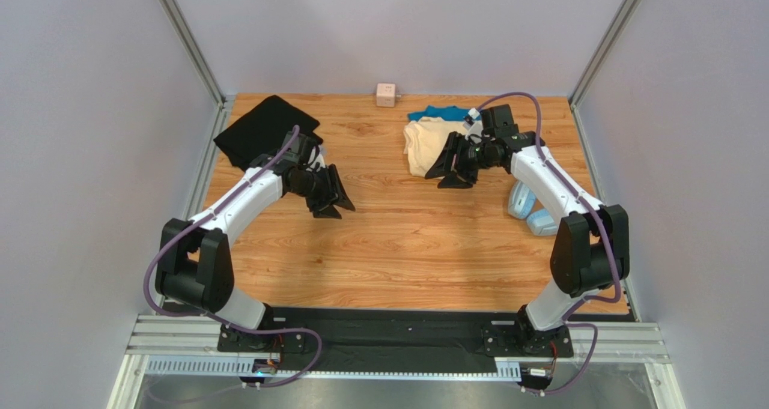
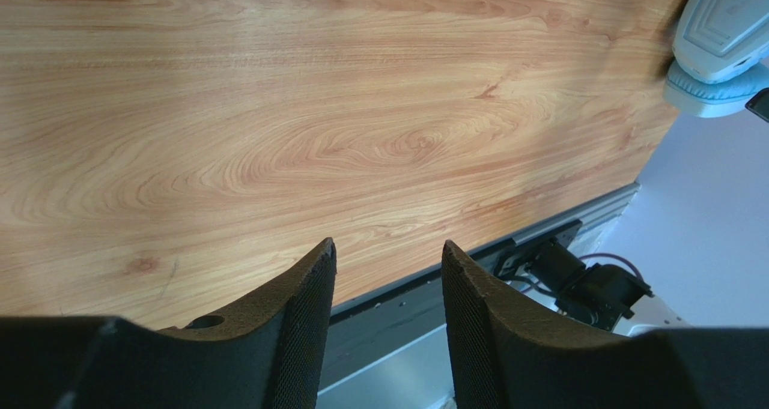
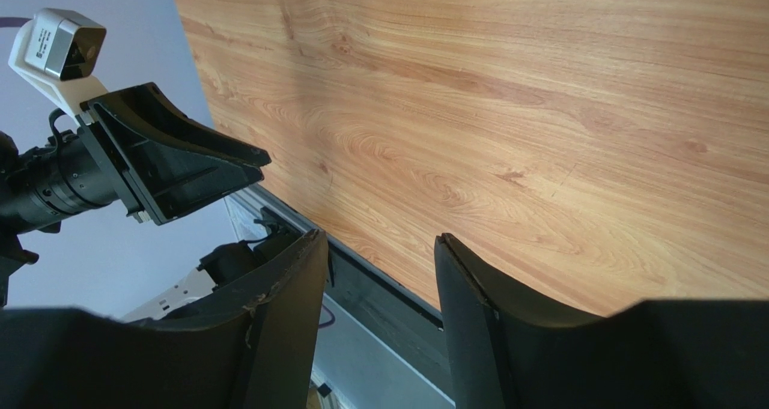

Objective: Fold and stack the t-shirts

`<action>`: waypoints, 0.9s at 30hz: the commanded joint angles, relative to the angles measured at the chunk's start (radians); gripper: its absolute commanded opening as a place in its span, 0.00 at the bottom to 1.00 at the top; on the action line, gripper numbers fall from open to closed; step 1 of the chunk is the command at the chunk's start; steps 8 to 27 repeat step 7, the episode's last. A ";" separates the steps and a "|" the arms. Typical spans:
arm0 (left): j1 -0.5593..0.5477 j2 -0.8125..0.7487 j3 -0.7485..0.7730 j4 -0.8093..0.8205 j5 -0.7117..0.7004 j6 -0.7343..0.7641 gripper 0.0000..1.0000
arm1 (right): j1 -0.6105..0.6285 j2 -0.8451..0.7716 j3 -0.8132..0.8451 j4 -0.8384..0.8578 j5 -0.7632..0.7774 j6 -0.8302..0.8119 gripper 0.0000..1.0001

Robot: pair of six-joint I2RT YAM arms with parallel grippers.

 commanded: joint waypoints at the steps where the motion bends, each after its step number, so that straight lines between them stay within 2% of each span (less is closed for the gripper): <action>1: 0.000 -0.020 0.016 -0.025 -0.009 -0.011 0.54 | 0.024 0.034 0.066 -0.010 -0.011 0.021 0.53; 7: -0.001 -0.058 -0.025 0.008 0.005 -0.023 0.52 | 0.107 0.064 0.075 0.034 -0.020 0.112 0.53; 27: -0.001 -0.058 -0.025 0.008 0.005 -0.023 0.52 | 0.107 0.064 0.075 0.034 -0.020 0.112 0.53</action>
